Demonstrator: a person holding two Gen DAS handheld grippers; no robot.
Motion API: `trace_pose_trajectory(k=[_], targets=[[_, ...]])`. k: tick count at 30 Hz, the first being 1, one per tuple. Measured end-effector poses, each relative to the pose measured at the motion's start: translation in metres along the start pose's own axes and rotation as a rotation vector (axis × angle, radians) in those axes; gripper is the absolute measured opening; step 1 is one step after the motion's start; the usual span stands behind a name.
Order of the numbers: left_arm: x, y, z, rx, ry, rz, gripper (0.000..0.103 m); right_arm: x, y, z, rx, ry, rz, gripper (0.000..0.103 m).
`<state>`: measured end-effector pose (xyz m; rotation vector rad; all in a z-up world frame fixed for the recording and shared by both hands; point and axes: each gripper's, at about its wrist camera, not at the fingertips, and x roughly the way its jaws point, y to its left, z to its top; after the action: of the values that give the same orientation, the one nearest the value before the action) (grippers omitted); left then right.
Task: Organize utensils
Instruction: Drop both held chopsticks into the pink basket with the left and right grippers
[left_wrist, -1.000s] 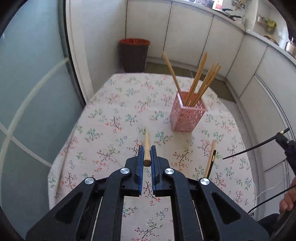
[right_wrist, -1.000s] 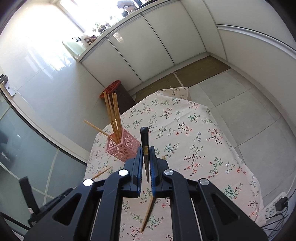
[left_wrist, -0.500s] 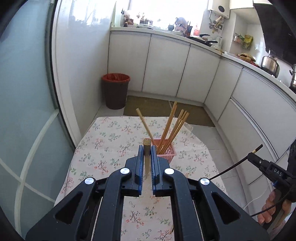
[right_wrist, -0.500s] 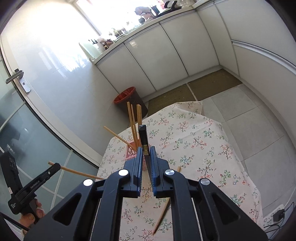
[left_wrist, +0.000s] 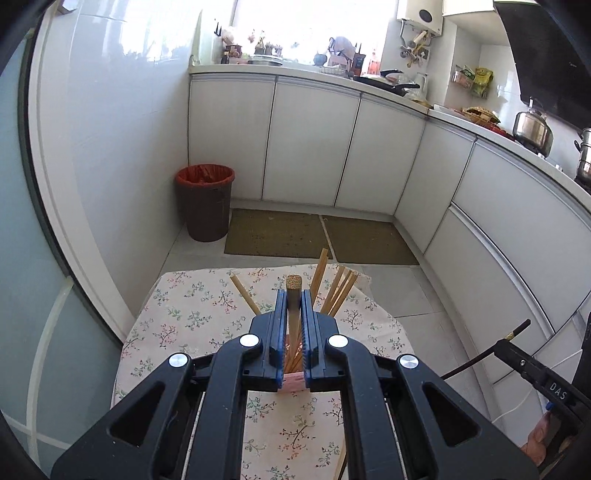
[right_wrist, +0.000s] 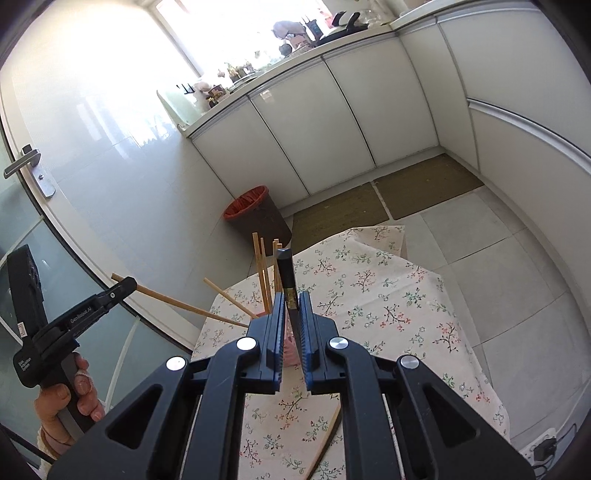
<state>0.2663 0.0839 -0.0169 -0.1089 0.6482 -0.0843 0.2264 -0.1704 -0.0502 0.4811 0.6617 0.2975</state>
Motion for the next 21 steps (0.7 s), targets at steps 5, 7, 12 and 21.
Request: trace_pose_trajectory(k=[5,7,12,21], targets=[[0.02,0.011,-0.005,-0.061,0.06,-0.053,0.015,0.005,0.014,0.009,-0.017,-0.019,0.014,0.009],[0.012,0.017,-0.002,-0.106,0.018,-0.073,0.021,0.008,0.023,0.014,-0.029,-0.036,0.02,0.009],[-0.018,0.04,0.012,-0.262,-0.098,-0.108,0.026,0.021,0.047,0.03,-0.052,-0.069,0.034,0.009],[-0.025,0.083,0.007,-0.423,-0.152,-0.102,0.03,0.054,0.093,0.043,-0.14,-0.089,0.012,0.009]])
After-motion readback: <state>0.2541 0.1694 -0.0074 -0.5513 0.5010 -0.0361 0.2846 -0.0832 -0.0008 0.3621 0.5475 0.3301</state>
